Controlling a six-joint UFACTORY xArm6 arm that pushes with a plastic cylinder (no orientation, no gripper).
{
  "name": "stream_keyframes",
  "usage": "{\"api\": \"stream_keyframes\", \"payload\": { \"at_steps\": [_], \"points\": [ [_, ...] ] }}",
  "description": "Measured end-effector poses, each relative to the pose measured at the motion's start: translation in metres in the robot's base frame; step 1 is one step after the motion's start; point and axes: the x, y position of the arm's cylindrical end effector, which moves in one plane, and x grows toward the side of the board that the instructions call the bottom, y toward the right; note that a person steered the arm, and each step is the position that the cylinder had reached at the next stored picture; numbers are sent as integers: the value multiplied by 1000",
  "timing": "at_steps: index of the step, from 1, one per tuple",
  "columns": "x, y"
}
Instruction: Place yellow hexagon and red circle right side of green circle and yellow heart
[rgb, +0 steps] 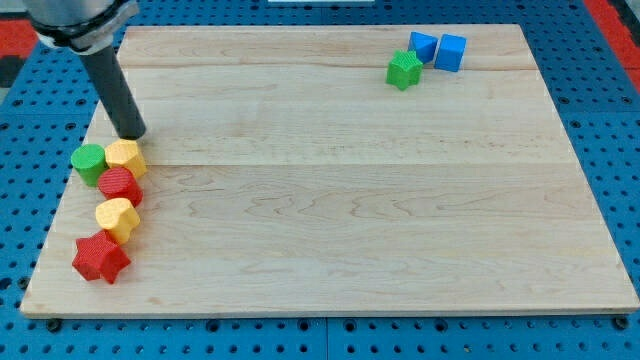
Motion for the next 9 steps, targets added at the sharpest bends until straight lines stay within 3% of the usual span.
{"api": "stream_keyframes", "payload": {
  "at_steps": [1,2,3,4,5,6,8,9],
  "points": [
    [31,-37],
    [45,35],
    [45,72],
    [20,8],
    [30,-55],
    [65,-46],
    [78,15],
    [54,-26]
  ]
}}
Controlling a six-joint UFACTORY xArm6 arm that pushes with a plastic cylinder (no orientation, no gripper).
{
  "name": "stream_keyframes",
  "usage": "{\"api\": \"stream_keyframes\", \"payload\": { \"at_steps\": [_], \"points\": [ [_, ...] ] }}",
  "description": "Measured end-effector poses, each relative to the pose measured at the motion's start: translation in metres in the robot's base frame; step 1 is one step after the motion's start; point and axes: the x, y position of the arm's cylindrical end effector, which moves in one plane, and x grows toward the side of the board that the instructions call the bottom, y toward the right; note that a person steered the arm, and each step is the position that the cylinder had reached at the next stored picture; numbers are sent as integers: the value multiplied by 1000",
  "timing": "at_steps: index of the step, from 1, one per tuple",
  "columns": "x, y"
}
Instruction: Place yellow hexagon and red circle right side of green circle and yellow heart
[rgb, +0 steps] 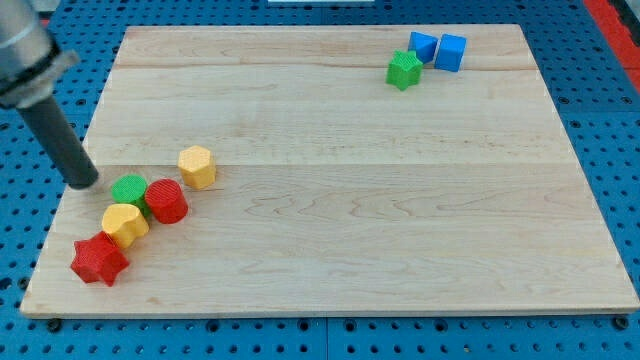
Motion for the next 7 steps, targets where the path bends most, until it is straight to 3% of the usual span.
{"api": "stream_keyframes", "payload": {
  "at_steps": [1,2,3,5,7],
  "points": [
    [-44,60],
    [-56,140],
    [-47,151],
    [-4,130],
    [7,80]
  ]
}}
